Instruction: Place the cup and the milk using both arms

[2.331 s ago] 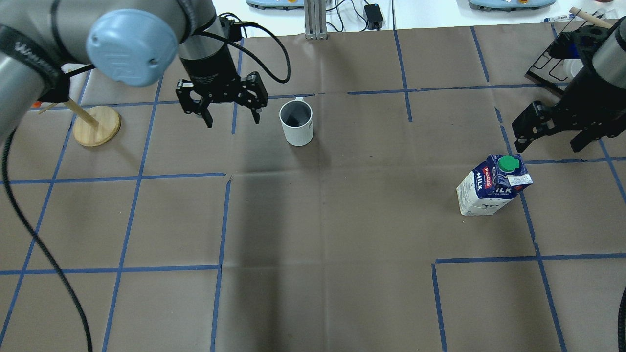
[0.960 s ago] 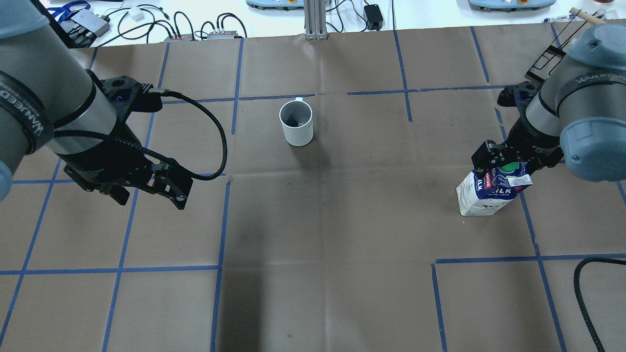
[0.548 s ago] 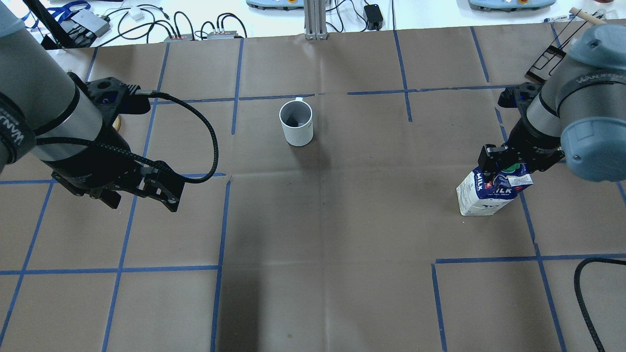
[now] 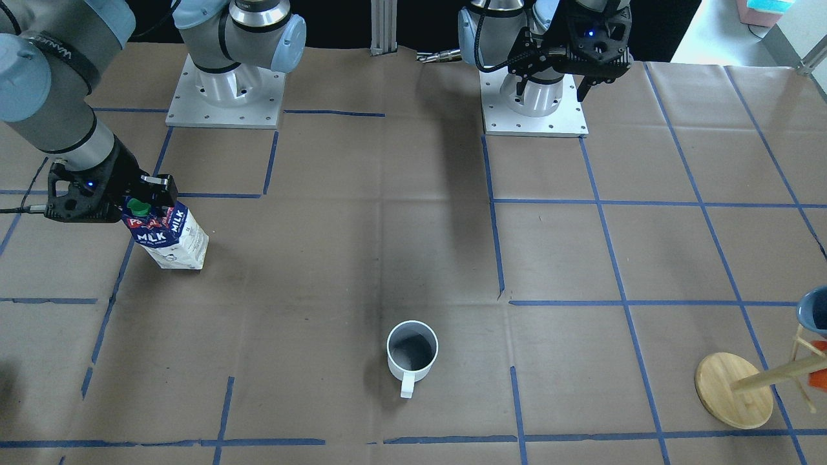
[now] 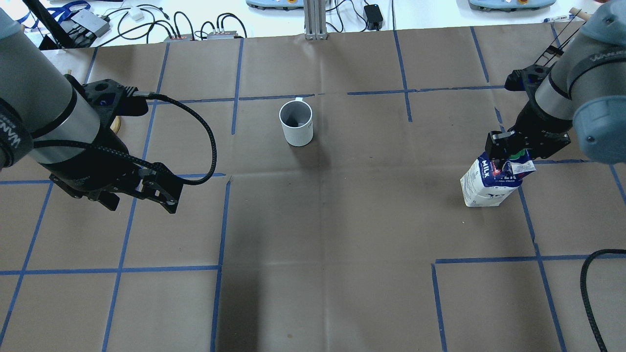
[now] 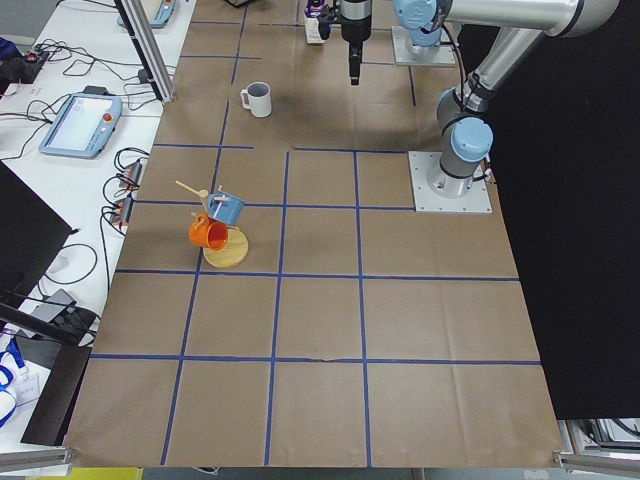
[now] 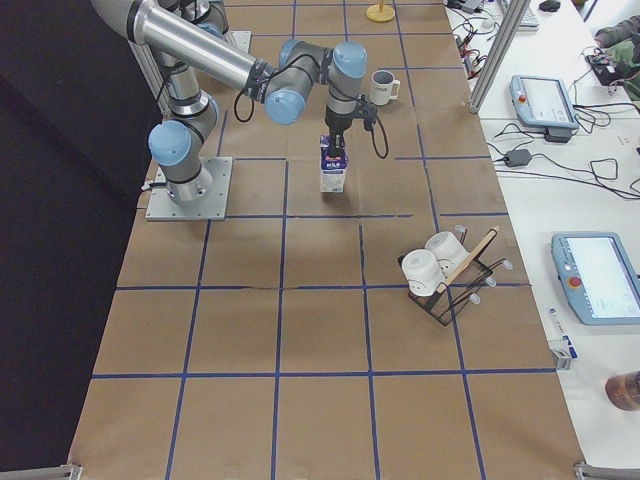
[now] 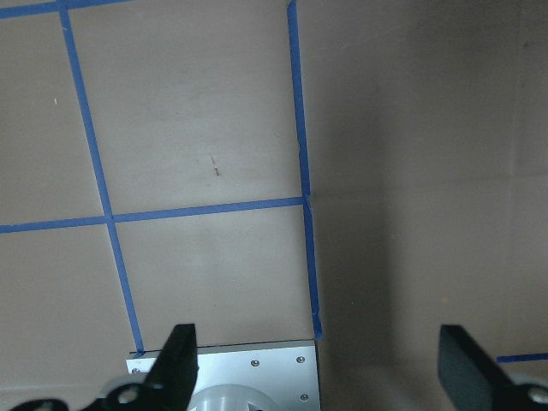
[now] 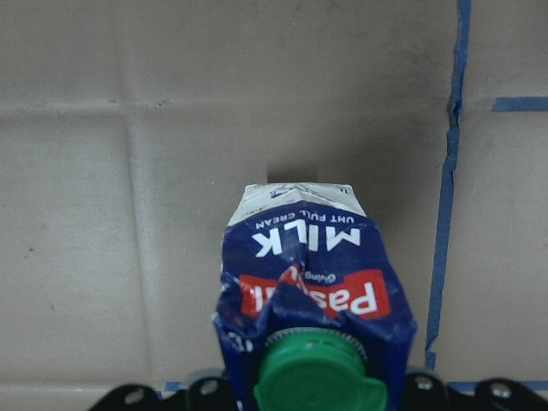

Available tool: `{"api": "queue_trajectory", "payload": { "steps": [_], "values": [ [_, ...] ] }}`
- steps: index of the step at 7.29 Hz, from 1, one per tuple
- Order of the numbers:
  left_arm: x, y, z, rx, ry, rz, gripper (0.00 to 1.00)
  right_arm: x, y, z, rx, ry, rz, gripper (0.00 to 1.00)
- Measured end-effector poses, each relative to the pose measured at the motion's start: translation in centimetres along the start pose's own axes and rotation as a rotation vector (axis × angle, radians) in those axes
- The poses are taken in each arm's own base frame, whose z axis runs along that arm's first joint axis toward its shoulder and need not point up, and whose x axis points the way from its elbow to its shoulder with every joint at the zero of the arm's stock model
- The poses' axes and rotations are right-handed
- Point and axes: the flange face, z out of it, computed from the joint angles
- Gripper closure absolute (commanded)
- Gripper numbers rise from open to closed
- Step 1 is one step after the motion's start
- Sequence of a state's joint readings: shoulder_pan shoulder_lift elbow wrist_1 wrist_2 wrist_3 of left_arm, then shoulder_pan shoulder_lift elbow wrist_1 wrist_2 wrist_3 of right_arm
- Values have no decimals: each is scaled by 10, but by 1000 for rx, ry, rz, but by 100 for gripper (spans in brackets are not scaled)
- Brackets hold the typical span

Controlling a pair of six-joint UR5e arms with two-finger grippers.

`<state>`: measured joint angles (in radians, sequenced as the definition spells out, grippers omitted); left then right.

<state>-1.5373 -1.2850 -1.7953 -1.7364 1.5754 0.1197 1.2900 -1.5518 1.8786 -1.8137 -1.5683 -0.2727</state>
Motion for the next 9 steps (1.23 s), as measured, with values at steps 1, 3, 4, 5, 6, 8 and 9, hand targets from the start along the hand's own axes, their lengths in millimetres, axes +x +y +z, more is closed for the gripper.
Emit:
{"api": "queue_trajectory", "payload": {
  "steps": [1, 3, 4, 5, 6, 8, 9],
  "values": [
    [0, 0, 3, -6, 1, -1, 0, 1, -9, -20, 4, -2, -1, 56],
    [1, 2, 9, -17, 3, -2, 0, -6, -31, -56, 19, 1, -21, 56],
    [1, 2, 10, -19, 3, -2, 0, -25, -46, -67, 35, 10, -42, 55],
    [1, 2, 10, -20, 3, -1, 0, -54, -67, -73, 48, 21, -55, 55],
    [1, 2, 10, -20, 2, -1, 0, -88, -92, -76, 61, 27, -56, 55],
    [1, 2, 10, -19, 2, -1, 0, -179, -144, -62, 70, 27, -22, 55],
    [1, 2, 10, -19, 2, -1, 0, -229, -160, -51, 75, 24, 5, 55]
  ]
}}
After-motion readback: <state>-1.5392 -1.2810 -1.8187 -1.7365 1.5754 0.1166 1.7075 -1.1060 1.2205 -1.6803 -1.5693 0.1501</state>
